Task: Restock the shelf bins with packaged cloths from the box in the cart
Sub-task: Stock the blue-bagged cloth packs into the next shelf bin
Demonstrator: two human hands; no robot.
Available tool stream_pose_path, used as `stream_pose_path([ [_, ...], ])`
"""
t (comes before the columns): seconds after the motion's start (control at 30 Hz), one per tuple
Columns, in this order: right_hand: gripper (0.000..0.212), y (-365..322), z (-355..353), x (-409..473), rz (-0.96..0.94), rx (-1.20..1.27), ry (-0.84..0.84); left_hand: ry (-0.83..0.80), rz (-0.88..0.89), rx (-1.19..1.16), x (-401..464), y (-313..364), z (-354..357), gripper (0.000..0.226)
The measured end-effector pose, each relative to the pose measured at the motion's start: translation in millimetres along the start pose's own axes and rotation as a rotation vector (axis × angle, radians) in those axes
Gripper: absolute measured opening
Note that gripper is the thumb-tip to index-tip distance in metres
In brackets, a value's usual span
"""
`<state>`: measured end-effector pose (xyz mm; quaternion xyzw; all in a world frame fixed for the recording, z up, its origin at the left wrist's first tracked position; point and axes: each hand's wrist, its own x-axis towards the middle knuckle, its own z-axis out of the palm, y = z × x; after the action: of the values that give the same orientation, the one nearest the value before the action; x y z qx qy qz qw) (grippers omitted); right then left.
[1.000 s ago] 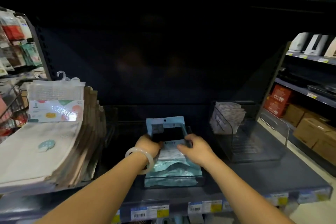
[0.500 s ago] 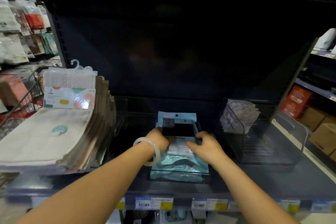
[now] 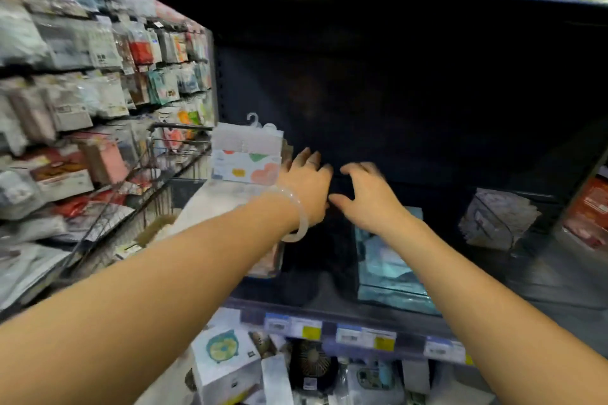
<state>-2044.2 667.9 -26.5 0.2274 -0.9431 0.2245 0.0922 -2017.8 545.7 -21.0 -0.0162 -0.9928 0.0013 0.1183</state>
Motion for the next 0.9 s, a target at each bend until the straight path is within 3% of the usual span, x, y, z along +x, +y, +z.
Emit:
stream_pose_path([
  [0.2, 0.055, -147, 38, 14, -0.169, -0.008, -0.021, 0.043, -0.164, 0.176, -65, -127, -47, 0.064],
  [0.47, 0.055, -306, 150, -2, -0.331, -0.01, -0.2, -0.182, -0.49, 0.158, -204, -302, -30, 0.063],
  [0.7, 0.045, -375, 251, -16, -0.362, -0.034, -0.43, -0.329, -0.637, 0.082, -275, -391, 11, 0.067],
  [0.9, 0.048, -411, 314, 18, -0.376, -0.067, -0.498, -0.345, -0.646, 0.024, -272, -449, 47, 0.062],
])
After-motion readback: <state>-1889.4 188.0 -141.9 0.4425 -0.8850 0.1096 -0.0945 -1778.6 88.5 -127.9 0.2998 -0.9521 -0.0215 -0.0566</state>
